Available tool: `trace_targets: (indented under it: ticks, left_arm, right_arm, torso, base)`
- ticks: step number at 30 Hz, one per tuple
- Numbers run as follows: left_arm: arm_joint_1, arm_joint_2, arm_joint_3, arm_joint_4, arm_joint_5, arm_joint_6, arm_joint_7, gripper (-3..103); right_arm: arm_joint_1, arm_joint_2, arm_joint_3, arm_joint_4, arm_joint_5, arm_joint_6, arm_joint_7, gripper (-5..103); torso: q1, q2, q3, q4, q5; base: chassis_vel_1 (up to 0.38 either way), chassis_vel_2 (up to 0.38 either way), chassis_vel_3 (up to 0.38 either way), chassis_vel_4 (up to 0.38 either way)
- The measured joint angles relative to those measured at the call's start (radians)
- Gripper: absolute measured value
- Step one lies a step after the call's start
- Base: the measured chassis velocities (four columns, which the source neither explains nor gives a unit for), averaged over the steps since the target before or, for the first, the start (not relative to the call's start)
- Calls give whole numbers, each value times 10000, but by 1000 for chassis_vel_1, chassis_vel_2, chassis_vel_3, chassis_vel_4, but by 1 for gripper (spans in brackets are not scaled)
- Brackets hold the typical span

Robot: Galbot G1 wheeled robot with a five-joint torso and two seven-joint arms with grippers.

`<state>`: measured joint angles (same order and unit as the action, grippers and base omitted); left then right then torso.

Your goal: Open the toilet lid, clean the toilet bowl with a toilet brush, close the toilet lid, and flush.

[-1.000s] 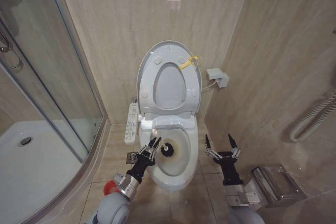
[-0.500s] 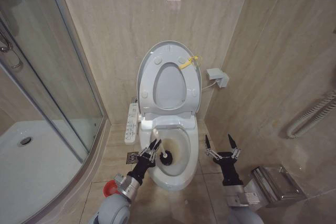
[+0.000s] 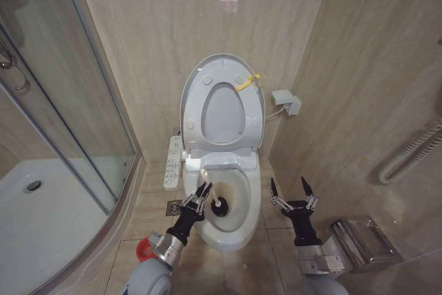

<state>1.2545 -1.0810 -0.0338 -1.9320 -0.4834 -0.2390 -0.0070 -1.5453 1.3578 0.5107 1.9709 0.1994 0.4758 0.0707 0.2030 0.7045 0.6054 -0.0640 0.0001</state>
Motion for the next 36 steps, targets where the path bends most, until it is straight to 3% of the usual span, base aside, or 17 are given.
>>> trace_targets:
  ticks: [17, 23, 36]
  left_arm:
    - [914, 362, -766, -1636, 228, -154, 55, 14]
    - [1818, 586, -1521, -2688, 322, -200, 42, 14]
    - [2649, 462, -2029, -2672, 683, -440, 19, 14]
  right_arm:
    - [-93, -3, 39, 140, -71, -3, 63, 100]
    - [-108, 15, -23, 183, -140, -4, 64, 100]
    - [-268, 64, -140, 357, -306, 155, 56, 100]
  torso:
    - [-2, 0, 0, -1, -2]
    - [-2, 3, -1, 0, -1]
    - [-2, 2, 0, -1, -2]
  base:
    - [0, 0, 0, 0]
    - [0, 0, 0, 0]
    - [0, 0, 0, 0]
